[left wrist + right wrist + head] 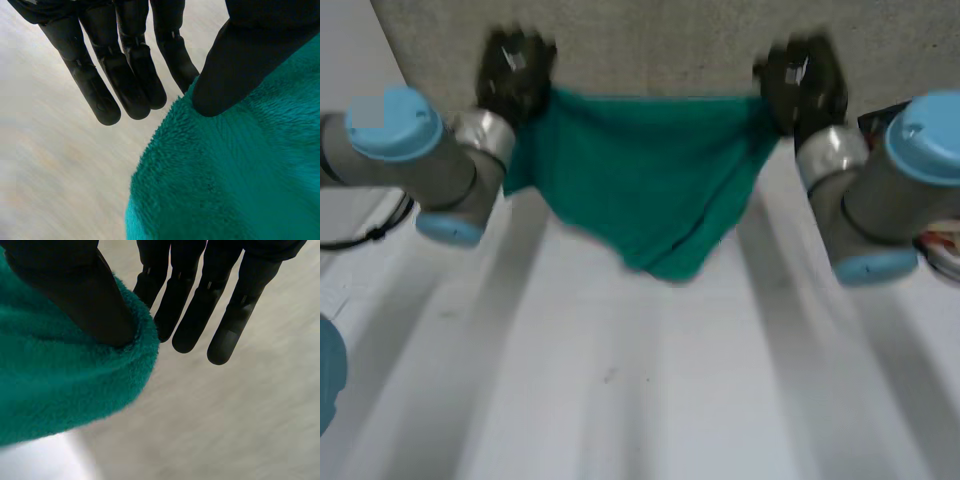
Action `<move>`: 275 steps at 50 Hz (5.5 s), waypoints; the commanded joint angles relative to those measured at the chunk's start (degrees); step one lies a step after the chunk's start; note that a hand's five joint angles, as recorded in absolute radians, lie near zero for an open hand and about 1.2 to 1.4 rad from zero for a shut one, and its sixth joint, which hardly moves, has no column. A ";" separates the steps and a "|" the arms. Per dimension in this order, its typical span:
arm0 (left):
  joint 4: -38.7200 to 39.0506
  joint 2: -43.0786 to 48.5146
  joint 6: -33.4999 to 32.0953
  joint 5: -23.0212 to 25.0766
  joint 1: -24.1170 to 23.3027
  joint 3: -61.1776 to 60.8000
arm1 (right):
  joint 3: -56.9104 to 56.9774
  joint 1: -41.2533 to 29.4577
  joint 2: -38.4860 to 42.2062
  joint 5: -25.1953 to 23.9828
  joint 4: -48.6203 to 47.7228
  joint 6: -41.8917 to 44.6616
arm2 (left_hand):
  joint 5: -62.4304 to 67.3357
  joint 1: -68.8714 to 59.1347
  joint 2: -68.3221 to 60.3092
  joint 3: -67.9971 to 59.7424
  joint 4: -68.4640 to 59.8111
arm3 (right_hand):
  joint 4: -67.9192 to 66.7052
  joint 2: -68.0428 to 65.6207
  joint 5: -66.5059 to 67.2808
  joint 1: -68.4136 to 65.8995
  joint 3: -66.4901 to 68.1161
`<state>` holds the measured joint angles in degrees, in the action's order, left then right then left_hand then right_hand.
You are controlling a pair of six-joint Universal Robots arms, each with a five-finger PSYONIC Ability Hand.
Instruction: Fold the laundry.
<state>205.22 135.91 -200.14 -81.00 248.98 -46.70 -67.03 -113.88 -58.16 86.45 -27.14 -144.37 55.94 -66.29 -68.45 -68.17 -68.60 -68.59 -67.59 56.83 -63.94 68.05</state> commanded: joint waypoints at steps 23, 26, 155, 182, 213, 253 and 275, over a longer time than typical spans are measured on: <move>-16.69 -28.76 -1.90 -0.21 5.46 -58.32 | -26.57 -9.60 -5.12 1.27 14.75 -1.96 | 14.06 -13.71 -11.55 -11.83 -11.40 | -11.41 -12.41 13.17 -16.06 11.95; -18.80 -31.66 -8.58 -0.21 6.95 -60.96 | -27.89 -9.61 -5.20 1.18 13.70 -2.05 | 14.06 -13.71 -11.55 -11.83 -11.40 | -11.41 -12.41 13.17 -16.06 11.95; -29.00 -40.01 -0.08 -2.67 -3.06 -35.64 | -0.48 9.99 1.03 -15.96 40.41 -6.55 | 14.06 -13.71 -11.55 -11.83 -11.40 | 57.51 56.50 -55.75 52.85 -56.97; -18.37 -46.96 0.01 -0.83 0.27 -45.23 | 8.75 5.77 10.80 -24.93 38.56 16.76 | 14.06 -13.71 -11.55 -11.83 -11.40 | -11.41 -12.41 13.17 -16.06 11.95; -17.40 -32.31 -4.19 3.31 8.81 -49.12 | -4.70 4.72 -12.78 -2.25 54.65 17.28 | 14.06 -13.71 -11.55 -11.83 -11.40 | -11.41 -12.41 13.17 -16.06 11.95; 7.30 -29.91 8.55 0.31 6.96 -52.78 | -21.19 -0.28 -4.77 5.66 16.67 -0.56 | 14.06 -13.71 -11.55 -11.83 -11.40 | -11.41 -12.41 13.17 -16.06 11.95; 4.84 -40.02 -0.51 2.16 6.87 -62.98 | -7.35 2.52 -4.95 -9.51 36.60 17.08 | 14.06 -13.71 -11.55 -11.83 -11.40 | 58.59 57.59 -56.83 53.94 -58.05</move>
<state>210.06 97.10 -200.88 -78.88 256.04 -109.04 -82.02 -114.42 -64.80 86.34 -1.66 -136.95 55.80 -65.74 -68.73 -68.47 -68.85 -12.10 -12.30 2.46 -12.74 11.90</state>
